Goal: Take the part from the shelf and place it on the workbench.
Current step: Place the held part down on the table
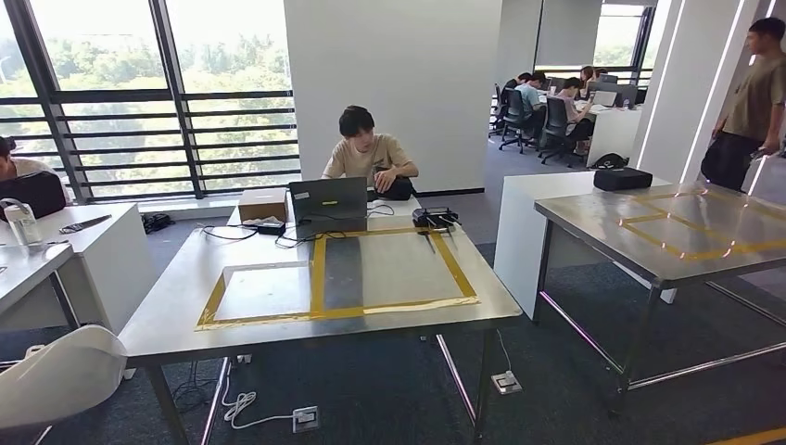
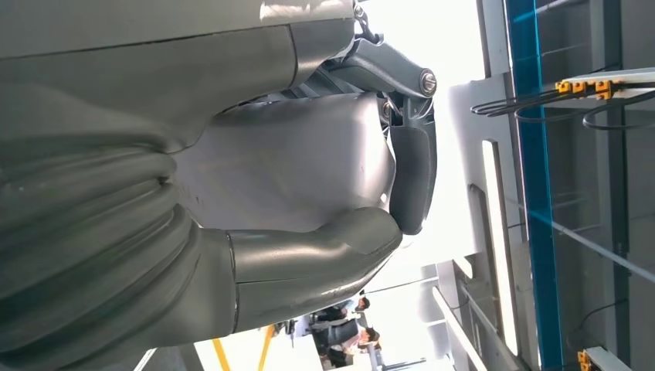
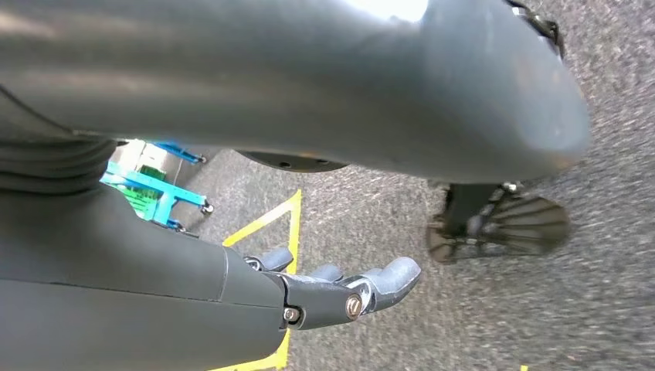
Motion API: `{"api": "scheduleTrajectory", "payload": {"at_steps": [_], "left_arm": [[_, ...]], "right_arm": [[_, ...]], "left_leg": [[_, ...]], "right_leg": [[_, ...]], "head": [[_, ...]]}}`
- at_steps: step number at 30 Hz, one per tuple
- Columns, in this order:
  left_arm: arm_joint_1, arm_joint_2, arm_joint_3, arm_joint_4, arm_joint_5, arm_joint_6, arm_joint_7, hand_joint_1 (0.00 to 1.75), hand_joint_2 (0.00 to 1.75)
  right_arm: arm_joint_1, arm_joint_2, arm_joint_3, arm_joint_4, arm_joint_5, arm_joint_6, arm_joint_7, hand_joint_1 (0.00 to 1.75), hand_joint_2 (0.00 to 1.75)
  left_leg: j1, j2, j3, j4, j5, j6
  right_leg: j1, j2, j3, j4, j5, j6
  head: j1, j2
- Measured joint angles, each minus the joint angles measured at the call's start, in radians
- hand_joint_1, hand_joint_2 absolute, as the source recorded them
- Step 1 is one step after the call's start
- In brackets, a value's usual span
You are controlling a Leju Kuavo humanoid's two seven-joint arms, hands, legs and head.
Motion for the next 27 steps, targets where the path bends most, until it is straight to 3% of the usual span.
{"api": "scheduleTrajectory", "payload": {"at_steps": [1,3,7,9,12,13,14,17,19,23,25,27], "left_arm": [[-0.002,0.001,0.000,0.002,0.001,0.000,0.000,1.75,1.75],[-0.008,0.003,0.000,0.005,0.003,0.000,0.001,1.75,1.75],[-0.010,0.012,0.000,0.011,0.005,0.000,0.002,1.75,1.75],[-0.012,0.016,0.000,0.012,0.005,0.000,0.001,1.75,1.75],[-0.012,0.019,0.000,0.017,0.006,0.000,0.001,1.75,1.75],[-0.011,0.019,0.000,0.019,0.006,0.000,0.001,1.75,1.75],[-0.010,0.019,0.000,0.021,0.006,0.000,0.001,1.75,1.75],[-0.011,0.020,0.000,0.023,0.005,0.001,-0.001,1.75,1.75],[-0.010,0.018,0.000,0.024,0.002,0.003,-0.003,1.75,1.75],[-0.008,0.016,-0.001,0.018,-0.005,0.006,-0.001,1.75,1.75],[-0.007,0.015,-0.001,0.012,-0.005,0.006,0.000,1.75,1.75],[-0.003,0.014,-0.001,0.011,-0.005,0.006,0.000,1.75,1.75]], "right_arm": [[0.000,-0.001,0.000,0.000,0.000,0.000,0.000,0.00,0.00],[-0.001,-0.001,0.000,0.001,-0.001,0.001,-0.003,0.00,0.00],[0.001,0.000,0.000,0.001,-0.001,0.001,0.000,0.00,0.00],[0.000,0.000,-0.001,0.001,-0.001,0.001,0.002,0.00,0.00],[0.000,0.000,-0.001,0.001,-0.001,0.001,0.000,0.00,0.00],[0.001,0.000,-0.001,0.001,-0.001,0.001,0.000,0.00,0.00],[0.001,0.000,-0.001,0.001,-0.001,0.001,0.000,0.00,0.00],[0.001,0.001,-0.002,0.001,-0.001,0.000,0.000,0.00,0.00],[0.000,0.001,-0.003,0.001,-0.001,0.000,0.000,0.00,0.00],[-0.002,0.001,-0.004,0.001,0.000,-0.001,0.000,0.00,0.00],[-0.004,0.002,-0.004,0.001,0.000,-0.001,0.000,0.00,0.00],[-0.004,0.002,-0.004,0.001,0.000,-0.001,0.000,0.00,0.00]], "left_leg": [[0.000,-0.001,0.009,0.001,-0.009,-0.004],[-0.001,-0.002,0.019,0.005,-0.023,-0.014],[-0.002,-0.001,0.020,0.024,-0.031,-0.037],[0.001,0.005,-0.021,0.097,-0.047,-0.047],[0.007,0.009,-0.138,0.273,-0.109,-0.058],[0.009,0.010,-0.163,0.294,-0.115,-0.059],[0.010,0.011,-0.170,0.279,-0.098,-0.058],[0.010,0.016,-0.121,0.101,0.027,-0.054],[0.005,0.019,-0.097,0.029,0.057,-0.043],[0.007,0.012,-0.076,0.020,0.051,-0.013],[0.007,0.010,-0.062,0.017,0.042,-0.001],[0.003,0.009,-0.052,0.017,0.030,0.008]], "right_leg": [[0.000,0.001,0.019,-0.064,0.046,-0.002],[0.003,0.001,0.046,-0.157,0.082,-0.011],[0.003,0.001,0.064,-0.181,0.080,-0.038],[-0.001,0.001,0.081,-0.185,0.074,-0.049],[-0.001,0.001,0.102,-0.186,0.055,-0.055],[-0.001,0.001,0.111,-0.186,0.047,-0.054],[-0.002,0.001,0.122,-0.186,0.039,-0.053],[-0.003,0.002,0.155,-0.186,0.012,-0.042],[-0.001,0.001,0.167,-0.186,-0.002,-0.027],[0.000,0.000,0.172,-0.163,-0.007,-0.005],[-0.001,0.001,0.123,-0.078,-0.029,0.000],[0.000,0.001,0.039,0.042,-0.078,0.002]], "head": [[0.000,0.000],[0.000,0.000],[-0.002,0.000],[-0.005,0.000],[-0.008,0.000],[-0.008,0.000],[-0.008,0.000],[-0.009,0.000],[-0.010,0.000],[-0.006,0.000],[-0.004,0.000],[-0.002,0.000]]}}
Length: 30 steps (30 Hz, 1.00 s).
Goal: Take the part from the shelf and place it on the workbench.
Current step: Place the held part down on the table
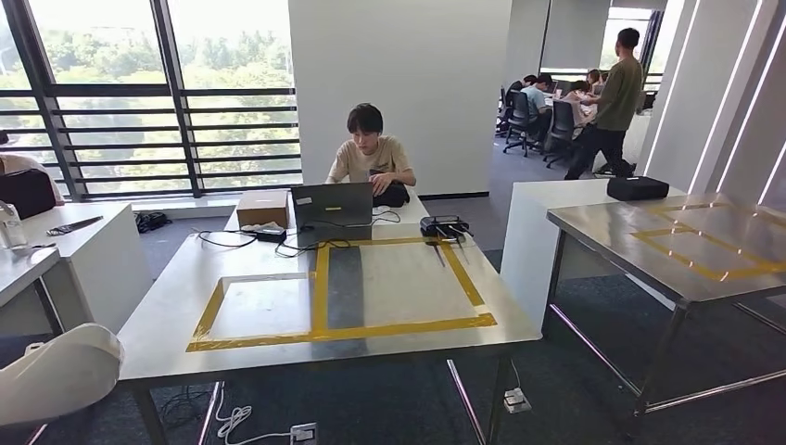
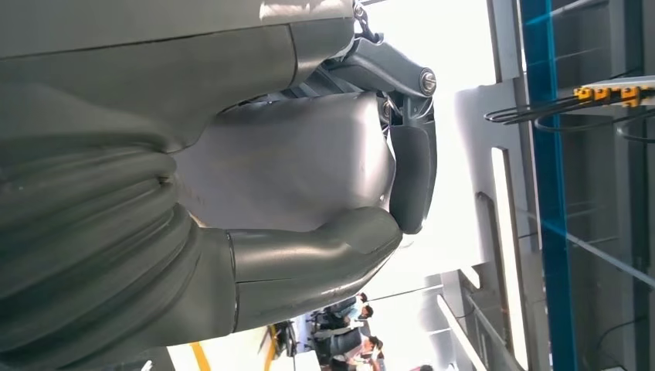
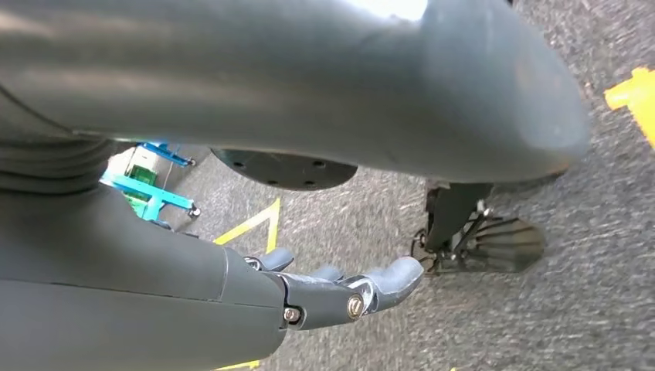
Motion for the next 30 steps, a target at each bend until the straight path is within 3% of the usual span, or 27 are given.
{"api": "scheduleTrajectory", "payload": {"at_steps": [1,2,3,5,7,9,12,15,17,18,21,23,27,28,30], "left_arm": [[0.003,-0.001,0.000,0.000,0.000,0.000,0.000,1.75,1.75],[0.006,-0.004,0.000,-0.001,0.000,0.000,0.000,1.75,1.75],[0.008,-0.006,0.000,-0.001,0.000,0.000,0.001,1.75,1.75],[0.008,-0.011,0.000,-0.002,-0.002,0.000,0.003,1.75,1.75],[0.004,-0.016,0.000,-0.001,-0.007,0.000,0.008,1.75,1.75],[0.000,-0.019,-0.002,-0.001,-0.011,0.000,0.014,1.75,1.75],[-0.011,-0.018,-0.002,-0.002,-0.011,0.000,0.022,1.75,1.75],[-0.022,-0.018,-0.002,0.000,-0.011,0.000,0.025,1.75,1.75],[-0.023,-0.019,-0.002,0.001,-0.011,0.000,0.028,1.75,1.75],[-0.023,-0.019,-0.003,0.002,-0.011,0.000,0.030,1.75,1.75],[-0.025,-0.019,-0.003,0.003,-0.011,0.000,0.031,1.75,1.75],[-0.024,-0.019,-0.003,0.006,-0.011,0.000,0.031,1.75,1.75],[-0.027,-0.018,-0.002,0.003,-0.011,0.000,0.034,1.75,1.75],[-0.033,-0.018,-0.002,0.001,-0.011,0.000,0.036,1.75,1.75],[-0.042,-0.018,-0.002,-0.001,-0.010,0.000,0.040,1.75,1.75]], "right_arm": [[0.001,0.000,0.000,0.000,0.000,0.000,0.000,0.00,0.00],[0.002,0.000,0.000,0.000,0.000,0.000,0.000,0.00,0.00],[0.003,0.000,-0.001,0.000,0.000,0.000,0.000,0.00,0.00],[0.003,0.000,-0.001,0.000,0.000,0.000,0.000,0.00,0.00],[0.003,0.000,-0.002,0.000,-0.002,-0.001,0.000,0.00,0.00],[0.003,0.000,-0.002,0.000,-0.002,-0.002,0.000,0.00,0.00],[0.001,0.002,-0.003,0.000,-0.004,-0.003,-0.001,0.00,0.00],[-0.004,0.002,-0.006,0.000,-0.004,-0.003,-0.002,0.00,0.00],[-0.002,0.002,-0.007,0.000,-0.005,-0.003,-0.001,0.00,0.00],[0.000,0.002,-0.008,0.000,-0.005,-0.003,0.000,0.00,0.00],[0.001,0.002,-0.011,0.000,-0.005,-0.003,-0.001,0.00,0.00],[0.000,0.002,-0.012,0.000,-0.006,-0.003,-0.004,0.00,0.00],[-0.002,0.002,-0.014,0.000,-0.008,-0.003,-0.001,0.00,0.00],[-0.005,0.002,-0.014,0.000,-0.008,-0.002,0.000,0.00,0.00],[-0.009,0.002,-0.015,0.000,-0.008,-0.001,0.000,0.00,0.00]], "left_leg": [[-0.003,-0.001,0.006,0.000,-0.007,0.002],[-0.006,-0.002,0.015,0.000,-0.014,0.003],[-0.009,-0.004,0.025,0.000,-0.022,0.004],[-0.014,-0.004,0.046,0.000,-0.039,0.003],[-0.017,-0.007,0.060,-0.001,-0.054,-0.004],[-0.017,-0.010,0.069,0.008,-0.056,-0.015],[-0.015,-0.007,0.063,0.048,-0.070,-0.033],[-0.005,-0.003,-0.024,0.192,-0.136,-0.052],[0.005,-0.002,-0.088,0.263,-0.156,-0.062],[0.009,0.000,-0.099,0.256,-0.139,-0.067],[0.020,0.004,-0.055,0.085,-0.004,-0.080],[0.018,0.008,-0.032,0.012,0.025,-0.070],[0.017,0.006,-0.013,0.004,0.010,-0.033],[0.017,0.005,-0.006,0.003,0.007,-0.026],[0.015,0.005,0.006,0.002,-0.005,-0.016]], "right_leg": [[0.001,0.000,-0.036,0.039,-0.016,-0.001],[0.002,0.000,-0.057,0.046,-0.014,-0.004],[0.005,0.000,-0.061,0.020,0.012,-0.009],[0.014,0.001,-0.031,-0.105,0.110,-0.027],[0.025,0.003,-0.004,-0.196,0.148,-0.041],[0.028,0.005,0.007,-0.219,0.144,-0.049],[0.018,0.004,0.046,-0.239,0.160,-0.061],[0.012,0.003,0.069,-0.243,0.147,-0.065],[0.007,0.004,0.080,-0.243,0.134,-0.062],[0.004,0.004,0.089,-0.242,0.125,-0.059],[-0.006,0.006,0.125,-0.240,0.095,-0.042],[-0.006,0.006,0.136,-0.239,0.079,-0.026],[-0.004,0.003,0.139,-0.214,0.068,-0.003],[-0.005,0.003,0.119,-0.177,0.062,0.000],[-0.005,0.003,0.037,-0.051,0.029,0.003]], "head": [[0.001,0.000],[0.002,0.000],[0.003,0.000],[0.004,0.000],[0.002,0.000],[0.001,0.000],[0.001,0.000],[-0.004,0.000],[-0.004,0.000],[-0.004,0.000],[-0.006,0.000],[-0.007,0.000],[-0.002,0.000],[-0.001,0.000],[0.002,0.000]]}}
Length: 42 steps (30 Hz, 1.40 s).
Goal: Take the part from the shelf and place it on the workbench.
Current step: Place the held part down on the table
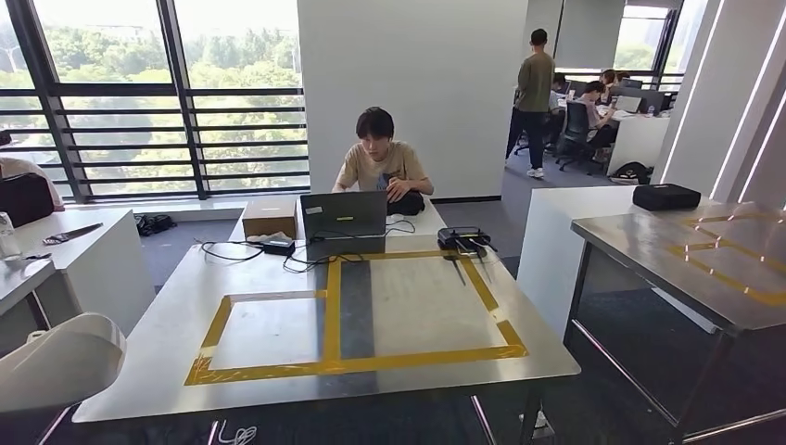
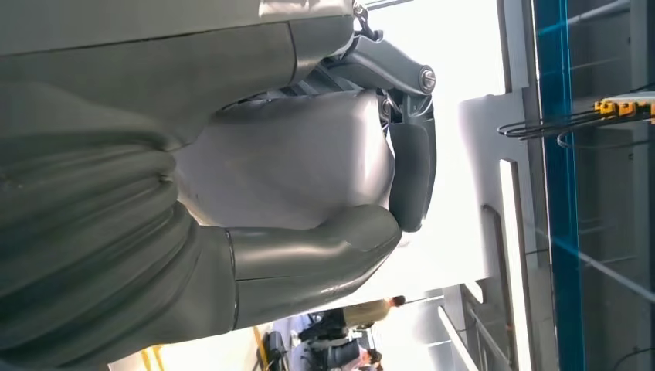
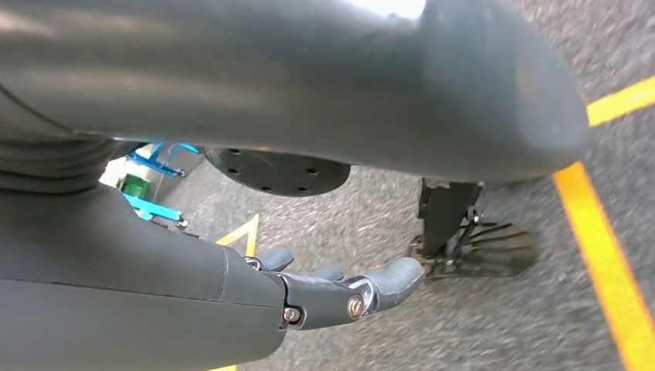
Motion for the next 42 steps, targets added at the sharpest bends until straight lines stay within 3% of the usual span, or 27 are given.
{"api": "scheduleTrajectory", "payload": {"at_steps": [2,3,4,6,7,8,12,14,17,18,19,21,22,24,27,29,32,33,34,35,36,37,39,40,42], "left_arm": [[-0.002,0.000,0.000,0.000,0.001,0.000,0.003,1.75,1.75],[-0.002,0.000,0.000,0.001,0.001,0.000,0.004,1.75,1.75],[-0.002,0.000,0.000,0.001,0.003,0.000,0.004,1.75,1.75],[-0.003,0.000,0.000,0.001,0.006,0.000,0.004,1.75,1.75],[-0.003,0.000,0.000,0.001,0.007,0.000,0.005,1.75,1.75],[-0.003,0.000,0.000,0.002,0.008,0.000,0.005,1.75,1.75],[-0.001,0.002,0.000,0.001,0.010,0.000,0.003,1.75,1.75],[-0.002,0.003,0.000,0.000,0.010,0.000,0.001,1.75,1.75],[0.007,0.002,0.000,0.001,0.009,0.000,-0.002,1.75,1.75],[0.011,0.002,0.000,0.002,0.009,0.000,-0.003,1.75,1.75],[0.016,0.002,0.000,0.002,0.008,0.000,-0.006,1.75,1.75],[0.029,0.002,0.000,0.001,0.005,0.000,-0.019,1.75,1.75],[0.037,0.001,0.000,0.001,0.003,-0.001,-0.026,1.75,1.75],[0.049,0.000,0.001,0.001,0.000,-0.002,-0.035,1.75,1.75],[0.056,-0.001,0.001,-0.001,-0.001,-0.003,-0.038,1.75,1.75],[0.056,-0.002,0.001,-0.001,-0.001,-0.003,-0.038,1.75,1.75],[0.056,-0.005,0.001,0.001,-0.001,-0.003,-0.038,1.75,1.75],[0.056,-0.006,0.001,0.002,-0.001,-0.003,-0.038,1.75,1.75],[0.056,-0.007,0.001,0.004,-0.001,-0.003,-0.038,1.75,1.75],[0.055,-0.007,0.001,0.005,-0.001,-0.003,-0.038,1.75,1.75],[0.054,-0.007,0.001,0.007,-0.001,-0.003,-0.038,1.75,1.75],[0.051,-0.007,0.001,0.009,-0.001,-0.003,-0.038,1.75,1.75],[0.044,-0.005,0.001,0.012,-0.001,-0.003,-0.037,1.75,1.75],[0.041,-0.004,0.001,0.013,-0.001,-0.003,-0.037,1.75,1.75],[0.038,0.000,0.001,0.015,-0.001,-0.004,-0.036,1.75,1.75]], "right_arm": [[0.002,0.000,-0.001,0.000,0.000,0.000,0.000,0.00,0.00],[0.004,0.000,-0.001,0.000,0.000,0.000,0.000,0.00,0.00],[0.005,0.000,-0.002,0.000,0.001,0.000,0.000,0.00,0.00],[0.006,0.000,-0.002,0.000,0.001,0.000,0.000,0.00,0.00],[0.006,-0.001,-0.002,0.000,0.001,0.000,-0.001,0.00,0.00],[0.007,-0.001,-0.002,0.000,0.001,0.000,-0.002,0.00,0.00],[0.008,-0.001,-0.003,0.000,0.004,0.000,0.001,0.00,0.00],[0.005,-0.001,-0.004,0.000,0.004,0.000,-0.001,0.00,0.00],[0.006,-0.002,-0.004,0.000,0.005,0.000,-0.006,0.00,0.00],[0.008,-0.001,-0.004,0.000,0.005,-0.001,-0.007,0.00,0.00],[0.009,-0.001,-0.005,0.000,0.005,-0.001,-0.006,0.00,0.00],[0.010,0.000,-0.005,0.000,0.004,-0.002,-0.006,0.00,0.00],[0.011,0.000,-0.005,0.000,0.004,-0.003,-0.008,0.00,0.00],[0.011,0.000,-0.005,0.000,0.004,-0.005,-0.010,0.00,0.00],[0.012,0.000,-0.005,0.000,0.004,-0.005,-0.004,0.00,0.00],[0.009,0.001,-0.005,0.000,0.004,-0.005,0.000,0.00,0.00],[0.010,0.001,-0.005,0.000,0.004,-0.004,-0.001,0.00,0.00],[0.012,0.001,-0.005,0.000,0.004,-0.004,0.000,0.00,0.00],[0.013,0.001,-0.005,0.000,0.004,-0.004,0.001,0.00,0.00],[0.014,0.001,-0.005,0.000,0.004,-0.004,0.001,0.00,0.00],[0.014,0.000,-0.005,0.000,0.004,-0.003,0.001,0.00,0.00],[0.014,0.000,-0.005,0.000,0.004,-0.002,0.001,0.00,0.00],[0.013,0.000,-0.005,0.000,0.004,-0.001,0.001,0.00,0.00],[0.013,0.000,-0.005,0.000,0.005,-0.001,0.001,0.00,0.00],[0.013,0.000,-0.005,0.000,0.006,0.000,0.000,0.00,0.00]], "left_leg": [[-0.004,-0.001,0.013,0.000,-0.014,0.004],[-0.006,-0.002,0.022,0.000,-0.022,0.004],[-0.007,-0.003,0.034,0.000,-0.031,0.003],[-0.009,-0.003,0.056,0.000,-0.049,0.000],[-0.011,-0.004,0.065,0.001,-0.057,-0.004],[-0.012,-0.005,0.070,0.001,-0.066,-0.009],[-0.013,-0.006,0.086,0.029,-0.077,-0.032],[-0.011,-0.004,0.053,0.096,-0.102,-0.039],[-0.008,-0.003,-0.055,0.246,-0.158,-0.049],[-0.008,-0.003,-0.078,0.258,-0.155,-0.050],[-0.008,-0.003,-0.084,0.237,-0.131,-0.050],[-0.008,-0.003,-0.057,0.122,-0.038,-0.045],[-0.011,-0.002,-0.044,0.067,-0.012,-0.041],[-0.017,-0.001,-0.032,0.013,0.006,-0.027],[-0.015,-0.002,-0.013,0.001,0.007,-0.004],[-0.011,-0.002,0.005,-0.003,0.002,0.007],[-0.012,-0.002,0.018,-0.004,-0.014,0.015],[-0.012,-0.002,0.024,-0.004,-0.020,0.015],[-0.012,-0.003,0.031,-0.004,-0.026,0.013],[-0.012,-0.003,0.040,-0.004,-0.033,0.011],[-0.011,-0.003,0.050,-0.004,-0.040,0.008],[-0.012,-0.003,0.058,-0.004,-0.047,0.003],[-0.013,-0.003,0.067,-0.005,-0.059,-0.009],[-0.014,-0.004,0.072,-0.001,-0.060,-0.017],[-0.011,-0.003,0.079,0.016,-0.061,-0.031]], "right_leg": [[0.001,0.000,-0.083,0.097,-0.037,0.001],[0.003,0.000,-0.104,0.101,-0.033,-0.001],[0.004,0.000,-0.106,0.069,-0.006,-0.004],[0.009,0.000,-0.080,-0.058,0.094,-0.017],[0.013,0.000,-0.067,-0.112,0.123,-0.023],[0.017,0.000,-0.058,-0.145,0.139,-0.027],[0.015,0.001,-0.023,-0.167,0.136,-0.048],[0.013,0.001,-0.001,-0.171,0.129,-0.060],[0.014,0.002,0.017,-0.171,0.110,-0.065],[0.014,0.003,0.025,-0.171,0.102,-0.065],[0.014,0.003,0.035,-0.170,0.094,-0.064],[0.013,0.004,0.056,-0.171,0.076,-0.059],[0.014,0.005,0.064,-0.171,0.069,-0.054],[0.015,0.005,0.070,-0.171,0.058,-0.042],[0.017,0.003,0.078,-0.156,0.056,-0.025],[0.015,0.003,0.045,-0.091,0.040,-0.015],[0.010,0.002,-0.071,0.068,-0.020,-0.002],[0.009,0.002,-0.098,0.090,-0.025,0.001],[0.008,0.002,-0.108,0.076,-0.008,0.002],[0.006,0.002,-0.101,0.030,0.031,0.001],[0.005,0.001,-0.081,-0.035,0.080,0.000],[0.006,0.000,-0.062,-0.094,0.110,-0.003],[0.011,-0.002,-0.037,-0.157,0.119,-0.013],[0.014,-0.002,-0.033,-0.162,0.110,-0.021],[0.013,0.001,-0.010,-0.171,0.120,-0.039]], "head": [[0.002,0.000],[0.003,0.000],[0.004,0.000],[0.005,0.000],[0.005,0.000],[0.004,0.000],[0.001,0.000],[-0.001,0.000],[-0.004,0.000],[-0.004,0.000],[-0.005,0.000],[-0.006,0.000],[-0.006,0.000],[-0.006,0.000],[-0.006,0.000],[-0.004,0.000],[-0.001,0.000],[-0.001,0.000],[0.000,0.000],[0.001,0.000],[0.002,0.000],[0.002,0.000],[0.002,0.000],[0.001,0.000],[0.000,0.000]]}}
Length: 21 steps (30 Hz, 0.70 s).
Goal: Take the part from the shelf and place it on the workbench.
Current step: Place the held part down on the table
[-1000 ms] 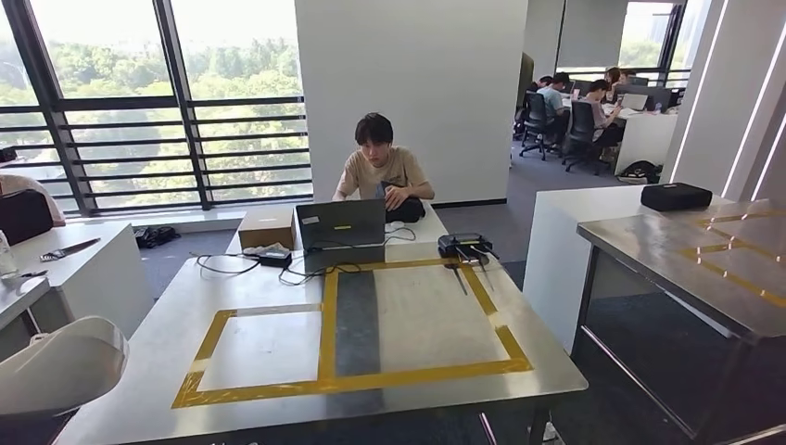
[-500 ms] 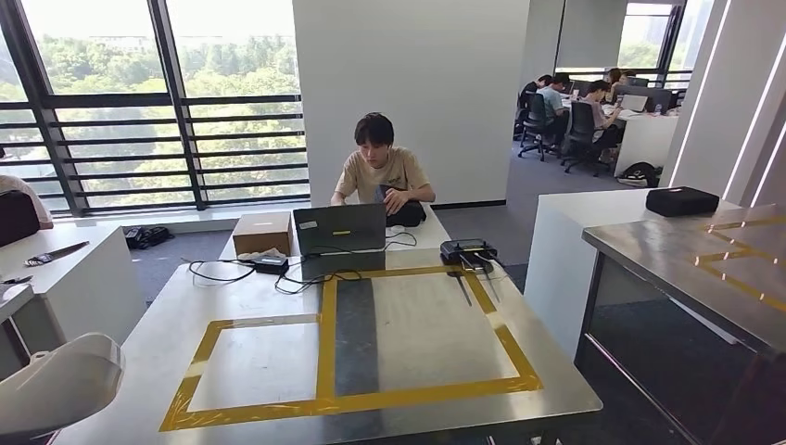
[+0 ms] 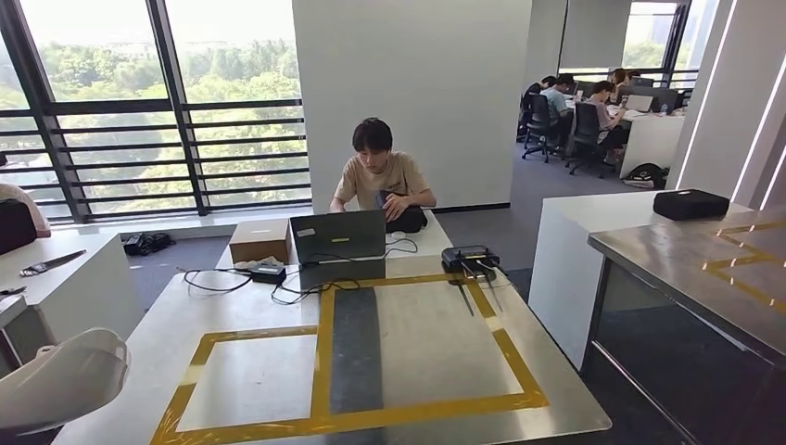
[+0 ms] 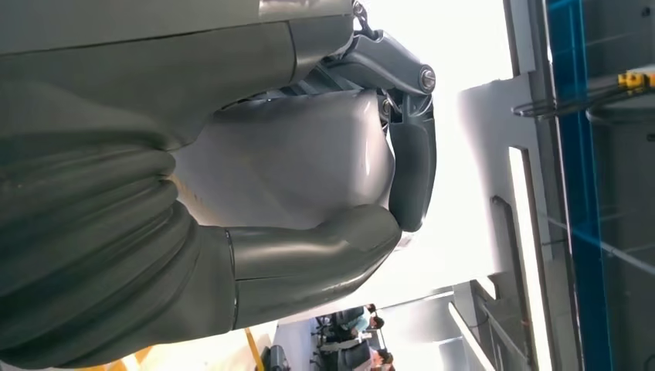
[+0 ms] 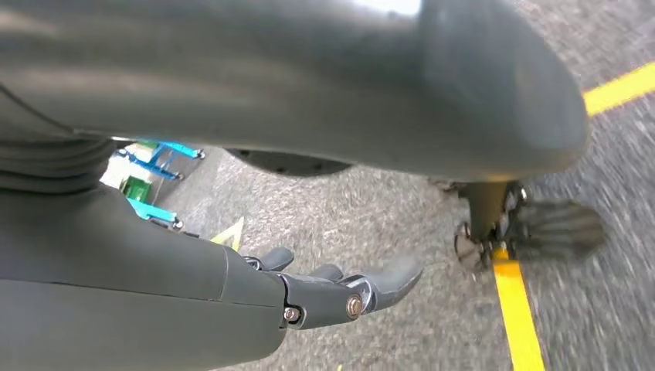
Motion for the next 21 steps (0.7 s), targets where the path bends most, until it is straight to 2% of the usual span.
{"api": "scheduleTrajectory", "payload": {"at_steps": [2,3,5,6,7,8,10,11,12,14,16,17,18,20,21], "left_arm": [[-0.003,0.004,0.000,0.002,0.001,-0.001,0.000,1.75,1.75],[-0.003,0.005,0.000,0.003,0.001,-0.001,0.000,1.75,1.75],[-0.001,0.006,0.000,0.006,0.001,-0.001,0.000,1.75,1.75],[0.000,0.006,0.000,0.008,0.001,-0.001,0.000,1.75,1.75],[0.001,0.006,0.000,0.010,0.001,-0.001,0.000,1.75,1.75],[0.002,0.006,0.000,0.011,0.001,-0.001,0.000,1.75,1.75],[0.002,0.006,0.000,0.012,0.001,-0.001,0.000,1.75,1.75],[0.002,0.006,0.000,0.013,0.001,-0.001,-0.001,1.75,1.75],[0.002,0.006,0.000,0.013,0.001,-0.001,0.000,1.75,1.75],[0.004,0.006,0.000,0.013,0.002,-0.001,-0.001,1.75,1.75],[0.005,0.006,0.000,0.011,0.002,-0.001,-0.001,1.75,1.75],[0.005,0.005,0.000,0.010,0.002,-0.001,-0.001,1.75,1.75],[0.005,0.005,0.000,0.010,0.002,-0.001,-0.001,1.75,1.75],[0.006,0.004,0.000,0.010,0.001,-0.001,-0.002,1.75,1.75],[0.007,0.003,0.000,0.010,0.001,-0.001,-0.002,1.75,1.75]], "right_arm": [[-0.002,-0.001,0.000,0.000,0.001,0.001,0.000,0.00,0.00],[-0.003,-0.001,0.000,0.000,0.002,0.001,0.000,0.00,0.00],[-0.002,-0.002,0.000,0.000,0.002,0.001,-0.001,0.00,0.00],[-0.001,-0.002,0.000,0.000,0.003,0.001,-0.001,0.00,0.00],[0.001,-0.002,0.000,0.000,0.003,0.001,0.000,0.00,0.00],[0.002,-0.002,0.000,0.000,0.003,0.001,0.000,0.00,0.00],[0.002,-0.001,0.000,0.000,0.004,0.002,0.000,0.00,0.00],[0.001,-0.002,0.000,0.000,0.004,0.002,-0.002,0.00,0.00],[0.001,-0.002,0.000,0.000,0.005,0.002,-0.003,0.00,0.00],[0.000,-0.002,0.000,0.000,0.007,0.002,-0.005,0.00,0.00],[0.000,-0.002,0.000,0.000,0.009,0.002,-0.002,0.00,0.00],[-0.001,-0.002,0.000,0.000,0.009,0.002,-0.001,0.00,0.00],[-0.002,-0.002,0.000,0.000,0.009,0.002,-0.001,0.00,0.00],[-0.003,-0.002,0.000,0.000,0.009,0.003,-0.003,0.00,0.00],[-0.001,-0.002,0.000,0.000,0.009,0.003,-0.003,0.00,0.00]], "left_leg": [[0.002,0.001,-0.017,0.051,-0.024,-0.008],[0.003,0.002,-0.046,0.098,-0.048,-0.011],[0.004,0.002,-0.124,0.209,-0.098,-0.017],[0.004,0.002,-0.156,0.244,-0.106,-0.020],[0.005,0.002,-0.172,0.246,-0.094,-0.020],[0.005,0.002,-0.171,0.218,-0.065,-0.020],[0.004,0.002,-0.133,0.090,0.027,-0.015],[0.001,0.003,-0.117,0.037,0.049,-0.010],[-0.001,0.004,-0.103,0.000,0.062,-0.003],[-0.004,0.003,-0.097,-0.015,0.053,0.012],[0.001,0.002,-0.079,-0.022,0.060,0.025],[0.002,0.002,-0.067,-0.023,0.057,0.031],[0.003,0.002,-0.058,-0.024,0.053,0.035],[0.003,0.002,-0.048,-0.025,0.040,0.039],[0.003,0.001,-0.042,-0.025,0.032,0.040]], "right_leg": [[-0.002,0.000,0.023,-0.004,-0.001,-0.016],[-0.002,-0.001,0.030,-0.005,-0.006,-0.021],[-0.001,0.000,0.037,-0.005,-0.015,-0.025],[-0.001,0.001,0.041,-0.005,-0.021,-0.025],[-0.001,0.001,0.047,-0.005,-0.027,-0.024],[-0.001,0.002,0.054,-0.005,-0.033,-0.023],[-0.002,0.002,0.072,-0.005,-0.048,-0.016],[-0.002,0.003,0.079,-0.005,-0.055,-0.011],[-0.001,0.003,0.083,-0.007,-0.062,-0.004],[0.002,0.003,0.093,-0.007,-0.064,0.009],[0.002,0.002,0.096,0.009,-0.066,0.019],[0.001,0.001,0.082,0.040,-0.073,0.024],[0.000,0.001,0.053,0.088,-0.086,0.029],[-0.001,0.001,-0.035,0.214,-0.130,0.035],[-0.001,0.001,-0.075,0.257,-0.148,0.036]], "head": [[-0.002,0.000],[-0.003,0.000],[-0.004,0.000],[-0.005,0.000],[-0.005,0.000],[-0.006,0.000],[-0.006,0.000],[-0.007,0.000],[-0.007,0.000],[-0.006,0.000],[-0.005,0.000],[-0.003,0.000],[-0.002,0.000],[0.000,0.000],[0.000,0.000]]}}
